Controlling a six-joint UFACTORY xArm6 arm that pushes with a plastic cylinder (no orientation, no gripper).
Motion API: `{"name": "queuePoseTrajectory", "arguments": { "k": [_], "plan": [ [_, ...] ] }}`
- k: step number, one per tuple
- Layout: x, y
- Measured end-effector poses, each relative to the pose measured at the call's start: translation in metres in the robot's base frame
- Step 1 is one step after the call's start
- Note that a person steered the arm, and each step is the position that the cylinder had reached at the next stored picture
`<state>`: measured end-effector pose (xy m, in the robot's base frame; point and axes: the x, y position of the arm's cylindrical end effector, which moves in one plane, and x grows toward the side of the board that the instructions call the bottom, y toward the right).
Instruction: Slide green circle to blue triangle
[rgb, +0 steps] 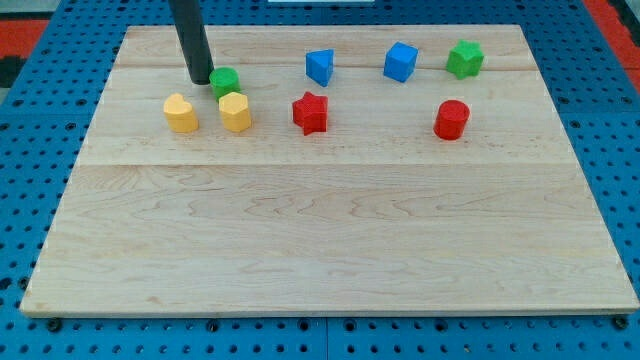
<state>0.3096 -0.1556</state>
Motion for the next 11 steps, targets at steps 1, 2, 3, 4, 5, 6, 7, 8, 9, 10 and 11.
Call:
{"name": "queuePoseTrajectory", "arguments": {
  "k": [1, 2, 3, 4, 5, 6, 7, 8, 9, 10, 11],
  "plan": [
    [0.024, -0.018],
    [0.028, -0.003],
    [0.002, 0.03],
    [-0.032, 0.045],
    [-0.027, 0.053],
    [0.006, 0.049],
    [0.008, 0.049],
    [-0.013, 0.09],
    [-0.031, 0.103],
    [-0.02, 0.109],
    [-0.017, 0.113]
  ]
}}
